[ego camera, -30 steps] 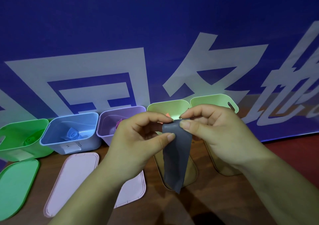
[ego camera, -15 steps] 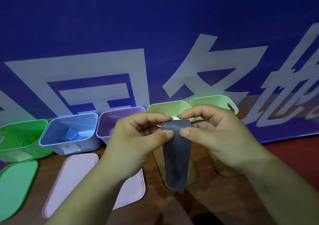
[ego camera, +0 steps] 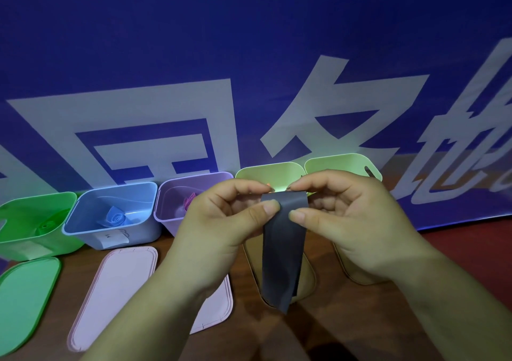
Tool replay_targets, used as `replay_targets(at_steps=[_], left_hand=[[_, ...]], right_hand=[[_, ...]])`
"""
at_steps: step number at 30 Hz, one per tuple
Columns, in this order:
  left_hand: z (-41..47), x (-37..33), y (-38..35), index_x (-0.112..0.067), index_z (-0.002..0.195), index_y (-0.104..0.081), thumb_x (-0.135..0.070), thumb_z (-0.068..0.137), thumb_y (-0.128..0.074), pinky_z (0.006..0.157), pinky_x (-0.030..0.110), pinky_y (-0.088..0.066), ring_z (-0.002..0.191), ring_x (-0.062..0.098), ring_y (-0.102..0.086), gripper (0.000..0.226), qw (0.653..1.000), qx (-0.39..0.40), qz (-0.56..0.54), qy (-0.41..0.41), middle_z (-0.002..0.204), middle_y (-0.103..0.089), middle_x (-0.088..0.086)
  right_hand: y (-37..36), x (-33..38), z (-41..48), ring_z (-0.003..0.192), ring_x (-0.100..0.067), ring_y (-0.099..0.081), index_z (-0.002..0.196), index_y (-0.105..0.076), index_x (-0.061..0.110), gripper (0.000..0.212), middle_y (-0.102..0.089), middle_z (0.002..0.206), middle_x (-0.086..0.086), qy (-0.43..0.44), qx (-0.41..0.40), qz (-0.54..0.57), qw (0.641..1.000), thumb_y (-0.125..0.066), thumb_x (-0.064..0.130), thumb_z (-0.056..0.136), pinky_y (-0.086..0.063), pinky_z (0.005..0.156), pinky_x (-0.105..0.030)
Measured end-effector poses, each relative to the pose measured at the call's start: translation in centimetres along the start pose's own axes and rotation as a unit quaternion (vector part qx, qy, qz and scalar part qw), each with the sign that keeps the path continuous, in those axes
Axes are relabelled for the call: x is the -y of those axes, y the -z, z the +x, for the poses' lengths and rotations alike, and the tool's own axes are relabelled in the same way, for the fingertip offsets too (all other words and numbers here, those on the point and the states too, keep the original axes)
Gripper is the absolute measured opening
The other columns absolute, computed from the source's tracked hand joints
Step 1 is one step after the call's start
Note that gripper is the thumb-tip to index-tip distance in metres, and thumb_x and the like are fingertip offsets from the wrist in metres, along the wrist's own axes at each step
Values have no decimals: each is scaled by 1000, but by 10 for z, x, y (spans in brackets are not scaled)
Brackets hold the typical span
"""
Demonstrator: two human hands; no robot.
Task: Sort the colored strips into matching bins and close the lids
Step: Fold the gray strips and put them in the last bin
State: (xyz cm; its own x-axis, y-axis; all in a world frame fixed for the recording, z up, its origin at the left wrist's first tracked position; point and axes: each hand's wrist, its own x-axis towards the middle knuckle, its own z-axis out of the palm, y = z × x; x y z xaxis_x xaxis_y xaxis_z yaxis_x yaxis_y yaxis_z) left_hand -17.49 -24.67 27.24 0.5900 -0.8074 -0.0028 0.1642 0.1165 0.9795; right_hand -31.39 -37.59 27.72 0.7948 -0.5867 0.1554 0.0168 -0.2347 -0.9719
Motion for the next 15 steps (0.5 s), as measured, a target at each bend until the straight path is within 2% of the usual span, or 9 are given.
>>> replay_targets(at_steps=[3,5,8,10,12,15], left_hand=[[0,-1,2,-13,98,-73,-14,67,-74,66,18,-53,75,12,-70,32,999,12,40,-21,83,-74,5],[-1,-1,3,-14,101,-72,-13,66,-75,69,18,-54,81,14,-72,35,998,25,57,-31,88,-75,3],[-2,1,5,-18,98,-72,-7,67,-84,73,25,-58,84,22,-72,35,994,50,79,-50,94,-74,8],[-2,4,5,-24,99,-73,-4,68,-82,76,32,-60,84,28,-69,38,991,61,97,-72,97,-72,9],[-2,5,5,-26,99,-73,-7,69,-78,75,32,-59,81,23,-66,36,987,61,116,-94,95,-71,8],[-2,7,6,-23,101,-73,-6,71,-77,71,24,-54,77,12,-65,35,984,68,121,-111,89,-70,2]], right_hand=[[0,1,-1,93,-23,-72,103,-72,20,31,-74,100,-3,-6,-2,14,1000,-76,0,78,-60,85,-35],[1,2,-1,92,-23,-73,103,-72,18,30,-75,99,-3,-8,0,22,1000,-75,0,79,-60,82,-30],[2,3,0,92,-16,-73,103,-71,14,28,-76,96,-1,-14,4,35,999,-74,-1,80,-57,78,-21],[2,2,1,94,-14,-73,103,-71,13,26,-77,96,-1,-22,2,50,998,-72,-1,81,-56,77,-19],[2,2,1,96,-15,-72,103,-72,14,26,-77,96,-2,-29,-2,66,997,-72,5,79,-57,78,-21],[0,1,1,94,-19,-73,104,-72,12,33,-77,92,-7,-42,-11,89,995,-71,18,71,-59,77,-25]])
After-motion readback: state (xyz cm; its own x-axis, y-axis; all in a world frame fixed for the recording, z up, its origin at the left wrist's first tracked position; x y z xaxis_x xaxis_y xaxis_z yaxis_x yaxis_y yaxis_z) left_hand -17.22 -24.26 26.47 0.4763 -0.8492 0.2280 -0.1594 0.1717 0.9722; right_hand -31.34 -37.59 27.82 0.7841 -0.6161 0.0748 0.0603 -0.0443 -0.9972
